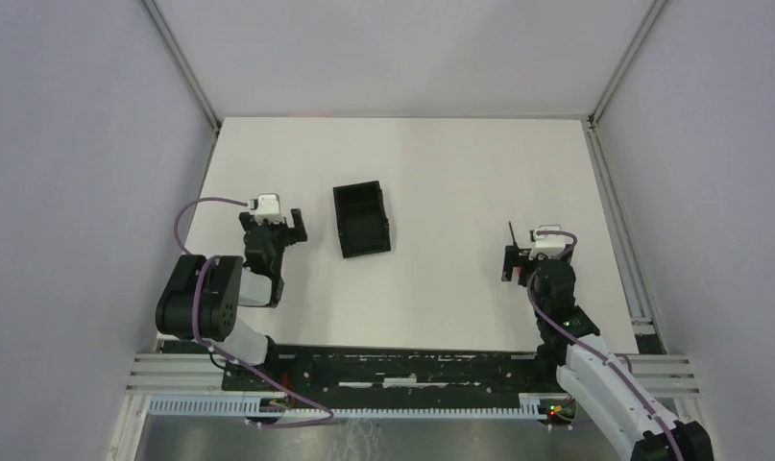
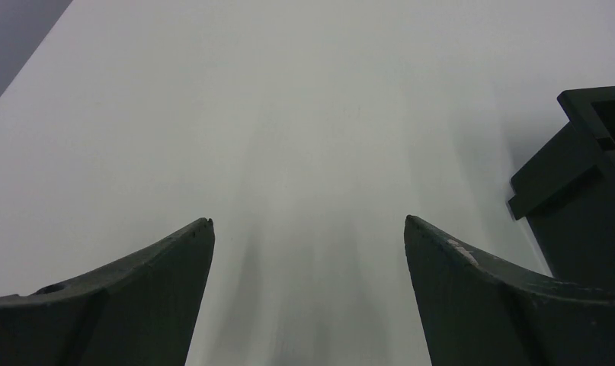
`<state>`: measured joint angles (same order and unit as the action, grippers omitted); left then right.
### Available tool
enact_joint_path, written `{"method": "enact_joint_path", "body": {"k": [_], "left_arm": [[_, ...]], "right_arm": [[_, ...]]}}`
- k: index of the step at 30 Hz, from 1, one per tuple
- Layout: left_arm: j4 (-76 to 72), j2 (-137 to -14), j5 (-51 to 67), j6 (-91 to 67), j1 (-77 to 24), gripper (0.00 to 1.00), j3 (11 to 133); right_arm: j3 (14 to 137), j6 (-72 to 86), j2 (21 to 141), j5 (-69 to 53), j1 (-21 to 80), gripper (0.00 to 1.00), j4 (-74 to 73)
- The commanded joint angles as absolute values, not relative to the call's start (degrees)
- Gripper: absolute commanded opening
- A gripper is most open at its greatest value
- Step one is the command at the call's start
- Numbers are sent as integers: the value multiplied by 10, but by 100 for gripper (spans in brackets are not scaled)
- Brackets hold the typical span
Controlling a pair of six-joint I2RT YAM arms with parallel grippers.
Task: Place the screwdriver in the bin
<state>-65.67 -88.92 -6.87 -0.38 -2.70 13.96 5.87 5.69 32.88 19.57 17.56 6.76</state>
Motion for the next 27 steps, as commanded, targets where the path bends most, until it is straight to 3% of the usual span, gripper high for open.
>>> {"method": "enact_joint_path", "body": {"k": [1, 4, 9, 14, 19, 27], "left_arm": [[-671, -882, -64, -12, -25, 100, 142], [-671, -881, -64, -12, -25, 100, 142], [-671, -881, -64, -12, -25, 100, 142], [-671, -882, -64, -12, -25, 100, 142], [-672, -881, -64, -13, -25, 100, 142], [-672, -882, -64, -12, -25, 100, 142]], "right_arm": [[123, 54, 343, 197, 175, 98, 64], [218, 50, 389, 214, 174, 98, -16], [501, 40, 584, 240, 168, 98, -257], [692, 20, 771, 148, 120, 98, -417], [687, 10, 878, 72, 97, 93, -429], [563, 24, 937, 87, 86, 84, -356]]}}
